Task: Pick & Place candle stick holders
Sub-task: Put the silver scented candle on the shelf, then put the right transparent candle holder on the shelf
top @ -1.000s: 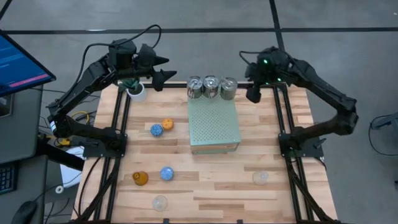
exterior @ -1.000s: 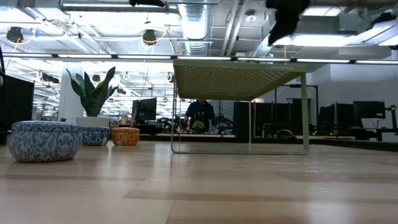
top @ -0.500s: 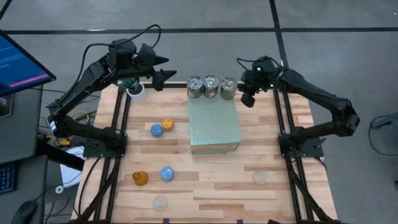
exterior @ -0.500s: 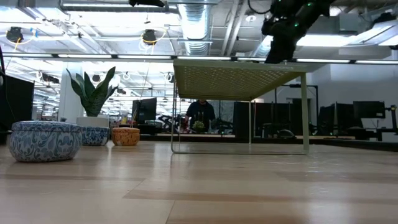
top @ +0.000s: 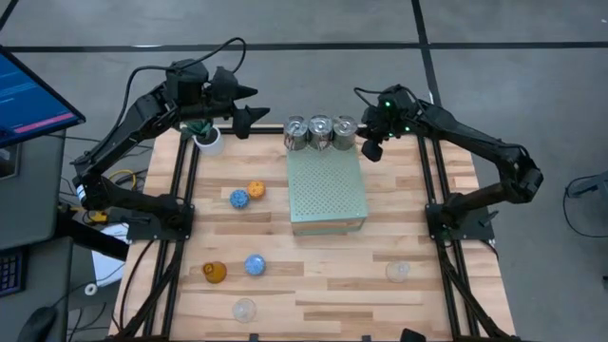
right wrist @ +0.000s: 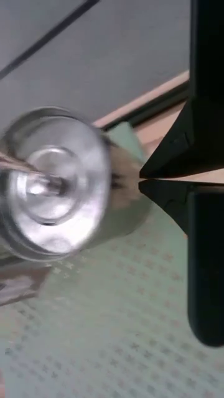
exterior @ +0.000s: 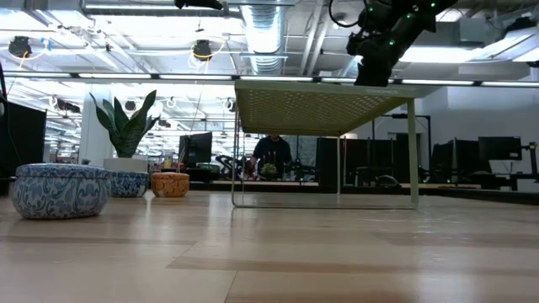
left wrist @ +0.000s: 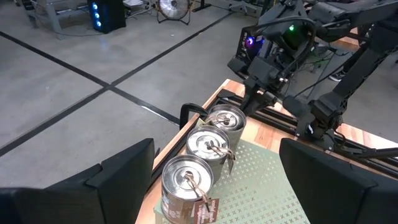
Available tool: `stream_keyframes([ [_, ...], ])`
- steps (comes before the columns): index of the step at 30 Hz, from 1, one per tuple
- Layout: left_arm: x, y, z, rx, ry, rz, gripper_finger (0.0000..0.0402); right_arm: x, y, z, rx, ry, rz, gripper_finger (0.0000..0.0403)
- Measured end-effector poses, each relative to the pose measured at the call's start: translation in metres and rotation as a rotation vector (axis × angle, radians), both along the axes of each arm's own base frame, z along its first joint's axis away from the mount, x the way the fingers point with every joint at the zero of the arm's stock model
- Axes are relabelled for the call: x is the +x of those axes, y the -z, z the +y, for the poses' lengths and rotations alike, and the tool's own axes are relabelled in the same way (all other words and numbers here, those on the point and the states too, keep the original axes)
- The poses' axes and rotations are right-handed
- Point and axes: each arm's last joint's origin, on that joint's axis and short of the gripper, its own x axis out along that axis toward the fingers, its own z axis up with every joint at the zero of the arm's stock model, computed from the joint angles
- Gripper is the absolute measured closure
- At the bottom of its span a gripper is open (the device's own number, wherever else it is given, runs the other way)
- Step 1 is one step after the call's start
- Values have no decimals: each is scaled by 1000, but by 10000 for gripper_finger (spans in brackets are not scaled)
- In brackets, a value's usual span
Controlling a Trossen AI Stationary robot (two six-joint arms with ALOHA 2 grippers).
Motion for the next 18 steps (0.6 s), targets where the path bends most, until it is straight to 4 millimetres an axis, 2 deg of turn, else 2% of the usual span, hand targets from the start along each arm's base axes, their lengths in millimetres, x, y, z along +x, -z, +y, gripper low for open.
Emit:
stream_keyframes([
  [4,0,0,0,0,0,0,56,-18,-23,14,30,5,40,390],
  [8,0,0,0,0,0,0,56,-40,-46,45,124,-10,192,355],
  [14,0,0,0,0,0,0,56,-62,-52,104,319,-17,384,257],
  [18,0,0,0,0,0,0,56,-66,-52,141,406,12,415,178],
])
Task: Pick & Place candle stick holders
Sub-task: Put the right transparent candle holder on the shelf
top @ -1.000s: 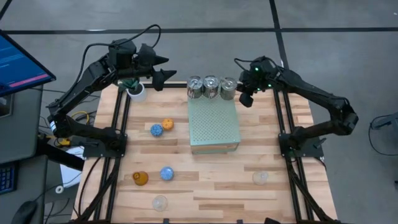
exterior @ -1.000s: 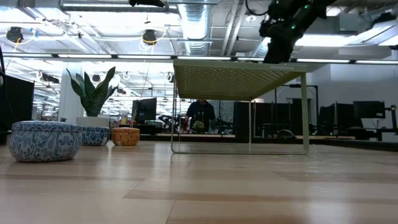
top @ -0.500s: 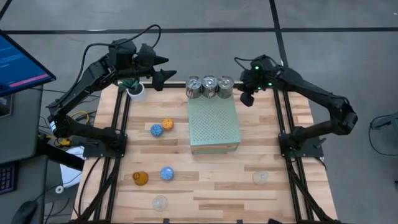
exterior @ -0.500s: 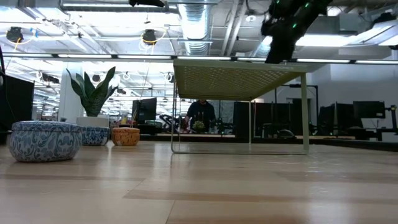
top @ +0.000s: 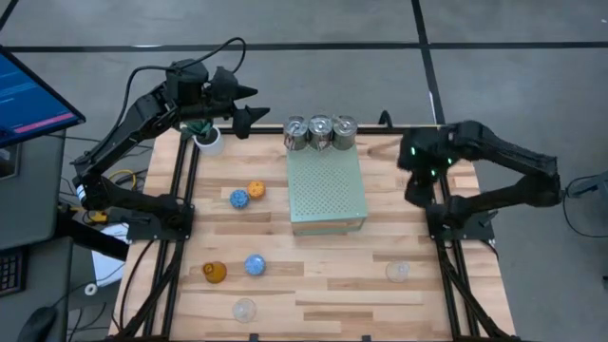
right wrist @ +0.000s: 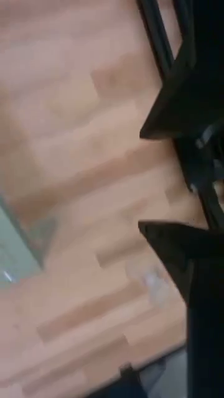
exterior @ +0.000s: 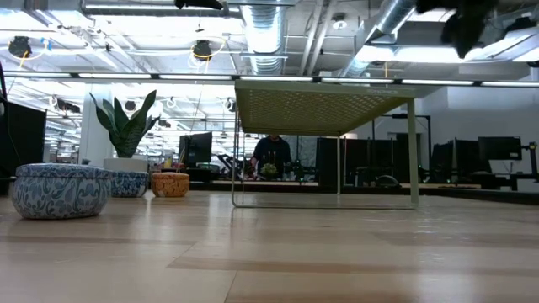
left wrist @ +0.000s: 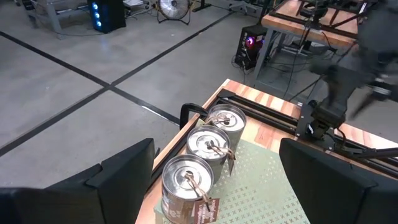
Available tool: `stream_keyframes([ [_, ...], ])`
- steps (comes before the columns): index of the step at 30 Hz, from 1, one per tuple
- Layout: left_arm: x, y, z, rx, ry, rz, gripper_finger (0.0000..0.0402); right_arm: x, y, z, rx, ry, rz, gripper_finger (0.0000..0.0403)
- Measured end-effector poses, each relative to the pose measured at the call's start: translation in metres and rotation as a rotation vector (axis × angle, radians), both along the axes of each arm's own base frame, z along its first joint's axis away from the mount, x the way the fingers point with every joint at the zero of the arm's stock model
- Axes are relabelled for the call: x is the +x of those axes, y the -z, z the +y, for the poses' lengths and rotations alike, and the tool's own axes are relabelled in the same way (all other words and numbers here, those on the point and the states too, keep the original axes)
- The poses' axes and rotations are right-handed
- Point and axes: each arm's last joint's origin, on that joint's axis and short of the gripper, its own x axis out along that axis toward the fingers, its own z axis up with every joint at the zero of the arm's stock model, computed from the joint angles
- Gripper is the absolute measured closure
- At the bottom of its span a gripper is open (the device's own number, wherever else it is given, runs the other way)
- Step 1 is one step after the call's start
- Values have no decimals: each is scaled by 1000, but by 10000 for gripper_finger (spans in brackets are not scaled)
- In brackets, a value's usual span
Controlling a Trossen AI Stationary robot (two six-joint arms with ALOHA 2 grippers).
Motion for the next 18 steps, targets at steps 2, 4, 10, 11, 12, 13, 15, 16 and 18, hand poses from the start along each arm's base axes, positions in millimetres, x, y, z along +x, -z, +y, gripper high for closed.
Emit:
stream_keyframes([
  [2,0,0,0,0,0,0,56,-2,0,18,30,0,-2,144],
  [4,0,0,0,0,0,0,56,-3,2,36,60,7,5,117],
  [10,0,0,0,-15,-5,-3,56,2,22,86,129,-11,42,61],
  [11,0,1,0,-17,-5,-2,56,4,28,93,134,-20,52,53],
  [12,0,1,0,-17,-5,-1,56,5,33,101,137,-31,65,45],
  [13,0,1,0,-17,-5,-1,56,6,39,108,137,-40,80,38],
  [15,0,1,0,-17,-5,-1,56,10,51,121,139,-63,93,26],
  [16,0,1,0,-17,-4,-1,56,12,57,127,137,-71,103,21],
  [18,0,1,0,-17,-5,-1,56,15,68,138,137,-91,109,14],
])
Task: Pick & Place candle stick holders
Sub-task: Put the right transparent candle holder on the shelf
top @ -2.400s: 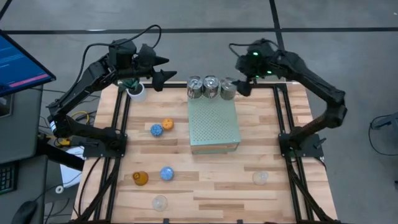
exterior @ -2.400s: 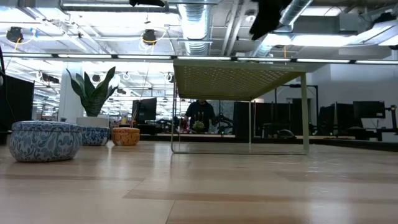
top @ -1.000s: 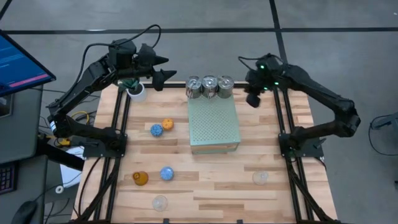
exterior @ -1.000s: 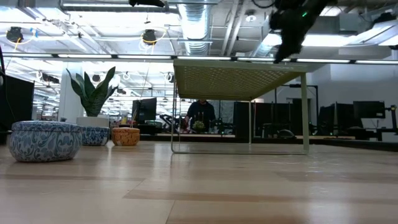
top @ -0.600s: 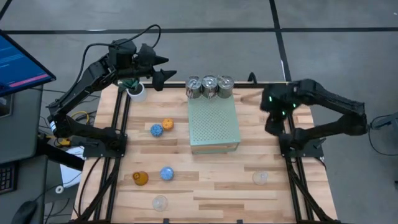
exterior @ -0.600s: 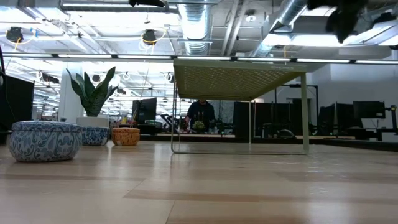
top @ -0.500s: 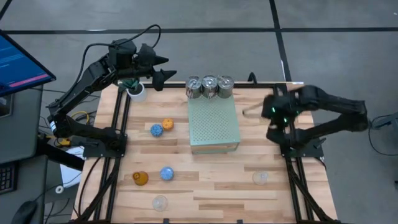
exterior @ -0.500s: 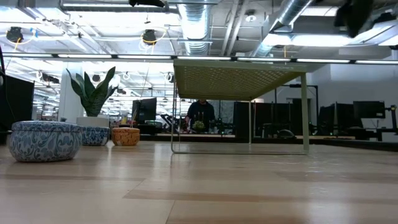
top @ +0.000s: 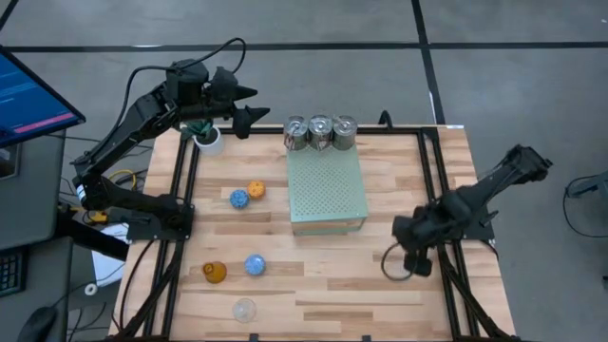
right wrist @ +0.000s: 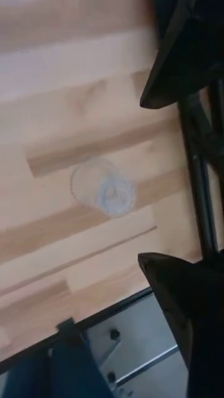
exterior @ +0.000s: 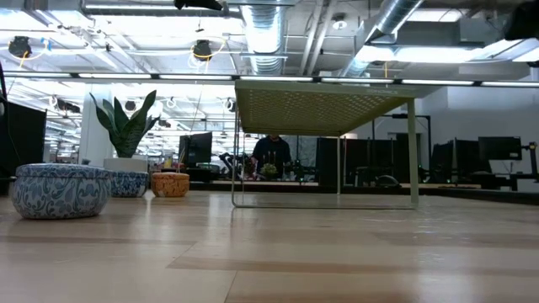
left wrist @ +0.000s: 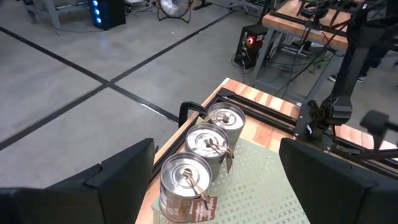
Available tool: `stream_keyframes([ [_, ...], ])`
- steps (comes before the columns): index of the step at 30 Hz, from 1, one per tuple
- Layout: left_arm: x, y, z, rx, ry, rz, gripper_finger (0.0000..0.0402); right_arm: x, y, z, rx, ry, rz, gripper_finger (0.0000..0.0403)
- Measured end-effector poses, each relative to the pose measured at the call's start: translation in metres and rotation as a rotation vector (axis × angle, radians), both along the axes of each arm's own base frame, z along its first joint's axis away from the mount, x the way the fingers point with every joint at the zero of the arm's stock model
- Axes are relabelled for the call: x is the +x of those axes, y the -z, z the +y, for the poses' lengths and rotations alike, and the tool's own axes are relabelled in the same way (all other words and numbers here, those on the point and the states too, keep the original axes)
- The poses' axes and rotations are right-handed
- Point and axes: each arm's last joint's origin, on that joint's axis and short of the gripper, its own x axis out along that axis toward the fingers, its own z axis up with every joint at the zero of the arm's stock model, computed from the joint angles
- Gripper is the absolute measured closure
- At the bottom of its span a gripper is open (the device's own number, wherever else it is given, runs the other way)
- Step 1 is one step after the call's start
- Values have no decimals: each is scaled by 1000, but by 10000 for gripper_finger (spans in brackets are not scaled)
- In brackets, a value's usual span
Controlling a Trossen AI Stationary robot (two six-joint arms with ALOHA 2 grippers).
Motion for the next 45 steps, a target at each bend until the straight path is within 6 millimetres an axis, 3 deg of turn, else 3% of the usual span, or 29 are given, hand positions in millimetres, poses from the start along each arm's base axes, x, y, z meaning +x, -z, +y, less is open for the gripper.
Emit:
stream_keyframes([
  [6,0,0,0,0,0,1,56,5,25,22,-32,-61,-19,10],
  [22,0,0,0,-2,2,2,56,-11,81,33,-86,-24,-57,12],
  [30,0,0,0,-2,1,3,56,-12,92,34,-70,-17,-76,15],
  [37,0,0,0,-8,-3,0,56,-13,97,33,-81,-13,-90,46],
  [45,0,0,0,-7,-3,-1,56,-13,97,33,-83,-28,-94,126],
])
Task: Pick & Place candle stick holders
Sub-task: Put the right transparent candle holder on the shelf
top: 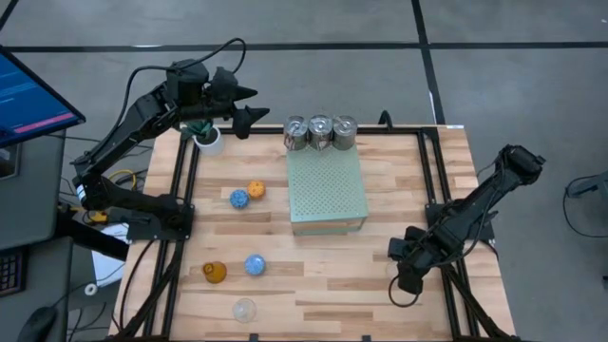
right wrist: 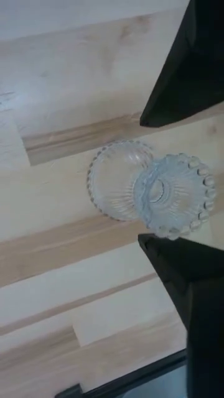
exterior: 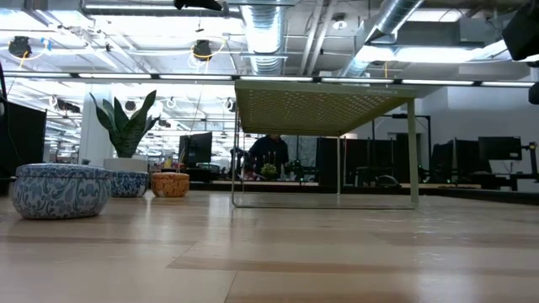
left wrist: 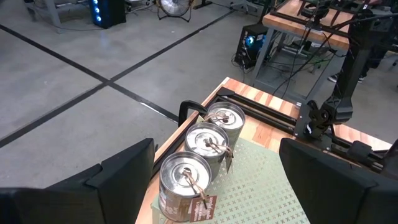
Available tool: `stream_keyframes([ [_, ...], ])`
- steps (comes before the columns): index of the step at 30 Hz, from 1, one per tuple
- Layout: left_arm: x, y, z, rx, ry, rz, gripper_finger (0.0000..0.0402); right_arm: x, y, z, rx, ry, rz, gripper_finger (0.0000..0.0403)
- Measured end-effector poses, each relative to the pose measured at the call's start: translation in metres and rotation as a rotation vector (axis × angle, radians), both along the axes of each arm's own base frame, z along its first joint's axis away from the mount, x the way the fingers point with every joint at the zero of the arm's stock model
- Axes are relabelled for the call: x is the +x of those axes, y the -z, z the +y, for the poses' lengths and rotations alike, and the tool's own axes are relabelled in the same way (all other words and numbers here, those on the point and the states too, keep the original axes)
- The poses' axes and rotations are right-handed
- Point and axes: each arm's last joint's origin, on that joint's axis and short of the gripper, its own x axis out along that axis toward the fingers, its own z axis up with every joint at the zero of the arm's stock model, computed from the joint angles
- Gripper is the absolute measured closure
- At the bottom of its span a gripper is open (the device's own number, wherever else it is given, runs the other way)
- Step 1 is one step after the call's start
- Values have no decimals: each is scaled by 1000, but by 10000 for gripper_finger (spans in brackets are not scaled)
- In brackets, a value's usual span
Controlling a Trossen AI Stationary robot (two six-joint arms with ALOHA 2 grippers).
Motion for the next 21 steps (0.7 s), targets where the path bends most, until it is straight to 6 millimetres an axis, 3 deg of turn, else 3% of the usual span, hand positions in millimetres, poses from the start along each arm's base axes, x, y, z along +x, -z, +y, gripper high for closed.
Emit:
stream_keyframes([
  [10,0,0,0,0,0,-1,56,0,0,0,3,-14,-7,250],
  [21,0,0,0,0,0,-1,56,0,-9,-9,20,18,-29,250],
])
